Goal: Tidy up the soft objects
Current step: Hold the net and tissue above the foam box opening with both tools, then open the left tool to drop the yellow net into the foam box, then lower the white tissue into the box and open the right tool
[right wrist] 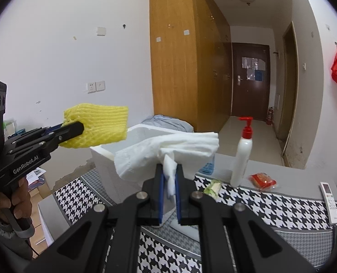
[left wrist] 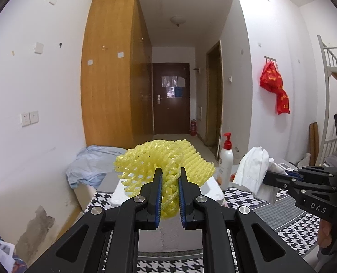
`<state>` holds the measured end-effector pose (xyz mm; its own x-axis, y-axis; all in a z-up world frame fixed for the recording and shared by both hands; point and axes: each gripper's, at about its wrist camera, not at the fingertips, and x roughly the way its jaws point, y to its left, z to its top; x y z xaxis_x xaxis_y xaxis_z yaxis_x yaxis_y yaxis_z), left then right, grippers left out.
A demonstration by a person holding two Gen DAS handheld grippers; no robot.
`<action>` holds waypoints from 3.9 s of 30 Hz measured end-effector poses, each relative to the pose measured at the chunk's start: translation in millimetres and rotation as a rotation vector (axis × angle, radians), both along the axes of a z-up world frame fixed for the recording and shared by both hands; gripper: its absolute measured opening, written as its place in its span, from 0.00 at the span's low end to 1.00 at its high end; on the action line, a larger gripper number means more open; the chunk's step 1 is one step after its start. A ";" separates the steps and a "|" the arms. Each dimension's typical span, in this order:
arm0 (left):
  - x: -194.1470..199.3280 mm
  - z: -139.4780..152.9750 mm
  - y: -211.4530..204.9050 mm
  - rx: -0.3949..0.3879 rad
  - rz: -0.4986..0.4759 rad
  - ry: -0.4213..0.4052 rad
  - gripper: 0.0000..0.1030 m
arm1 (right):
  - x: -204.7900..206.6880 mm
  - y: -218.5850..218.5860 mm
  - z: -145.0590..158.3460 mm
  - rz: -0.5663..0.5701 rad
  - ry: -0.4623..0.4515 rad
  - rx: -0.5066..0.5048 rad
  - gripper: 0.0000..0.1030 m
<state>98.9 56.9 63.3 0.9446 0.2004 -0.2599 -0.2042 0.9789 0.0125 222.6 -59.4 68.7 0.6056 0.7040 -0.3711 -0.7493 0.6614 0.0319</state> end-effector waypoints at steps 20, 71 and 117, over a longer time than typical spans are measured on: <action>-7.9 0.7 11.9 -0.020 0.020 0.001 0.13 | -2.3 27.7 0.8 0.046 -0.010 -0.013 0.11; 79.9 -18.4 40.5 -0.047 -0.054 0.100 0.79 | 19.5 16.9 -2.3 -0.110 -0.002 -0.049 0.11; 6.3 -19.7 66.8 0.006 0.091 0.023 0.99 | 18.3 66.3 2.6 -0.048 -0.006 -0.067 0.11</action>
